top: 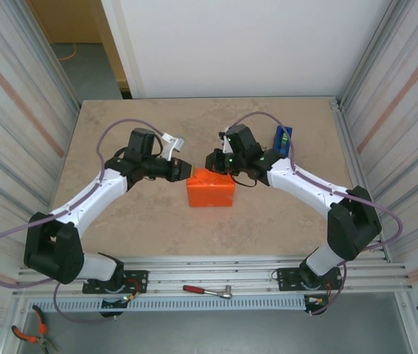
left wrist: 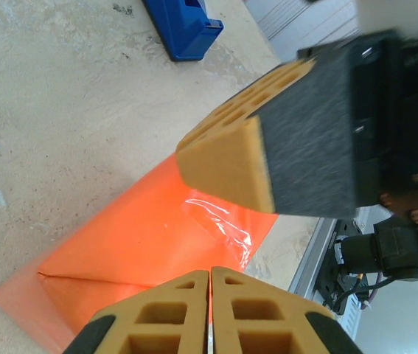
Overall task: Wrap the gift box in paper
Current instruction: Stick the wrapping paper to the gift box.
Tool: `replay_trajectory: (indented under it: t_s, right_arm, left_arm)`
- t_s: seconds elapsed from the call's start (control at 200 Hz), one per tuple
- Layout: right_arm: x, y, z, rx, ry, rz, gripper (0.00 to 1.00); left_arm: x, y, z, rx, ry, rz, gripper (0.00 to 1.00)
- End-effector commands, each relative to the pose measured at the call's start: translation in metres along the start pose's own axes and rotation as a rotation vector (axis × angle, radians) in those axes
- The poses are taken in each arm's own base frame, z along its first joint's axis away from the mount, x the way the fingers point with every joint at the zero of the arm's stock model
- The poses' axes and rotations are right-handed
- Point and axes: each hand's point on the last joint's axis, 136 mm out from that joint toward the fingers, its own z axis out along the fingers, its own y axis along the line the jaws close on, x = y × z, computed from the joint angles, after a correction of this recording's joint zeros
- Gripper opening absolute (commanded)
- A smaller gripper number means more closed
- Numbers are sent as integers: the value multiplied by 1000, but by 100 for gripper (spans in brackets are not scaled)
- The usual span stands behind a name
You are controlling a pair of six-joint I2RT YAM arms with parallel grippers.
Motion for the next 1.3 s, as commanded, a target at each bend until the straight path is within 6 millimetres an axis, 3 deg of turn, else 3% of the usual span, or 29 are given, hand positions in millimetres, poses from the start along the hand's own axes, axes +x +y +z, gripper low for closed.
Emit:
replay_trajectory:
  t_s: [0.0, 0.21, 0.501, 0.696, 0.877, 1.027, 1.177, 1.293]
  right_arm:
    - [-11, 12, -14, -17, -27, -42, 0]
    - [2, 4, 1, 1, 16, -40, 0]
    - [22, -29, 18, 72, 71, -6, 0]
    - [29, -30, 19, 58, 96, 19, 0]
    - [20, -15, 10, 9, 76, 18, 0]
    - [2, 5, -10, -35, 21, -12, 0]
    - [-9, 13, -31, -41, -25, -40, 15]
    - [-9, 12, -39, -37, -36, -50, 18]
  left_arm:
    - [2, -3, 5, 21, 9, 32, 10]
    - [11, -1, 14, 21, 40, 25, 10]
    - [23, 3, 22, 10, 81, 17, 10]
    - [26, 4, 22, 4, 89, 17, 10]
    - [22, 3, 20, -2, 77, 37, 10]
    - [3, -6, 10, -11, 16, 92, 11]
    - [-14, -11, -5, -51, -59, 139, 12]
    - [-22, -7, -18, -120, -113, 164, 13]
